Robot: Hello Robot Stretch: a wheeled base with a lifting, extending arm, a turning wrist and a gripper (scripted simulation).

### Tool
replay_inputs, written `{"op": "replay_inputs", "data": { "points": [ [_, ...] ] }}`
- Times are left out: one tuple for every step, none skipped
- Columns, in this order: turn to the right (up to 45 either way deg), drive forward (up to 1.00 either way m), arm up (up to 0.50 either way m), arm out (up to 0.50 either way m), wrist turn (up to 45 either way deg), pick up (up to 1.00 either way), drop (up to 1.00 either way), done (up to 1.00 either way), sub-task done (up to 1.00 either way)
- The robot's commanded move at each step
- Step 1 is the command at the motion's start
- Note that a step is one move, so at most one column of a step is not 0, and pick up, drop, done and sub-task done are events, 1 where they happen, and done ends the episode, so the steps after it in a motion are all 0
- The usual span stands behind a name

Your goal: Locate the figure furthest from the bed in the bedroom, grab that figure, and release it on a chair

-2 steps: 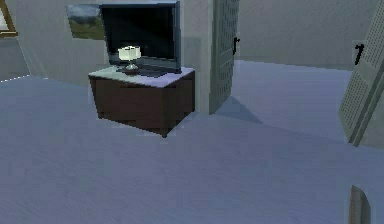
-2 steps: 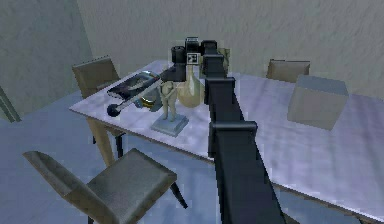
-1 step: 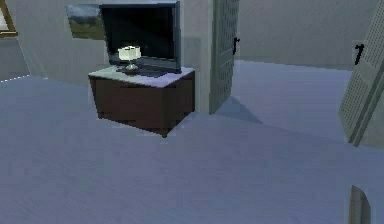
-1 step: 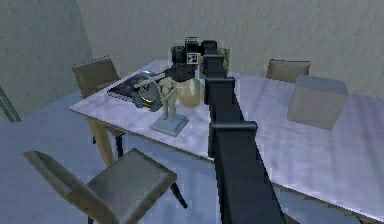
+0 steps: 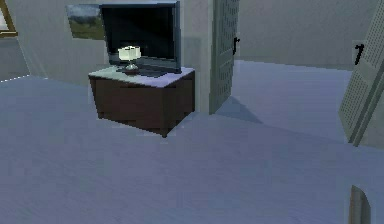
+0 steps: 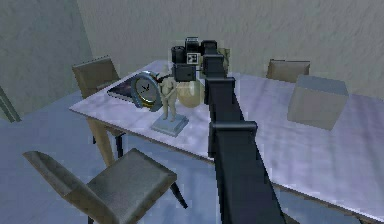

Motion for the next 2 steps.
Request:
{"op": "replay_inputs", "data": {
  "points": [
    [0.0, 0.00, 0.00, 0.00, 0.0, 1.00, 0.00, 0.00, 0.00],
    [0.0, 0.00, 0.02, 0.00, 0.0, 0.00, 0.00, 0.00, 0.00]
  ]
}}
